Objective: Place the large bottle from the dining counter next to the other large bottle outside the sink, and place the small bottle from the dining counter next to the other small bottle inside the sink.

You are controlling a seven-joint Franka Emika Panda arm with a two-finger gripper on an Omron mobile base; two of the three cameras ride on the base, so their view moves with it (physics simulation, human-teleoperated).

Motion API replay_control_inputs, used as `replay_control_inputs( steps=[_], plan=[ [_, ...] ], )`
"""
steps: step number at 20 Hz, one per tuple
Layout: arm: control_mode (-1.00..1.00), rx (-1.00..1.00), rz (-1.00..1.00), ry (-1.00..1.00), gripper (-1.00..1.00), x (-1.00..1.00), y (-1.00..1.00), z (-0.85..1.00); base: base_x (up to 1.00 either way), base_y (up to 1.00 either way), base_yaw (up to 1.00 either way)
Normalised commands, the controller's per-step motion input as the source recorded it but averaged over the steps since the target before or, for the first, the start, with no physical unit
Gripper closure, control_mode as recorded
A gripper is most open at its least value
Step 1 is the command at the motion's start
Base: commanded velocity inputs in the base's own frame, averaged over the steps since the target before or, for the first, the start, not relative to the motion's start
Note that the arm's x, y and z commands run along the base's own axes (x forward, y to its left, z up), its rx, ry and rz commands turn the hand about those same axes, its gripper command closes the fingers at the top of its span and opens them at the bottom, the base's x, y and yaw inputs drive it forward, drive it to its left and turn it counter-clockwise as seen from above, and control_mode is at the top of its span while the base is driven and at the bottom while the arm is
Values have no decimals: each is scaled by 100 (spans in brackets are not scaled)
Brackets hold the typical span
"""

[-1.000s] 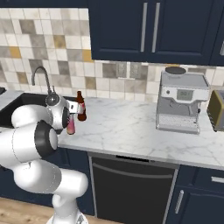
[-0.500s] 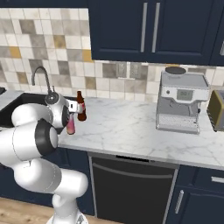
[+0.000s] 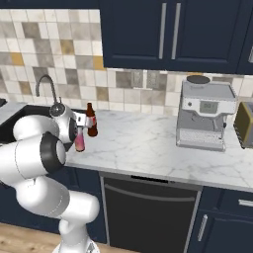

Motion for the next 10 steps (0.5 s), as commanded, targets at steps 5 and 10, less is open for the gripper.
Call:
replay_control_inputs(
  steps=[5,10],
  plan=[
    [-100,0,0,-1,-100,0,2,-1,0,0,0],
    [-100,0,0,-7,-100,-17,0,5,0,0,0]
  ],
)
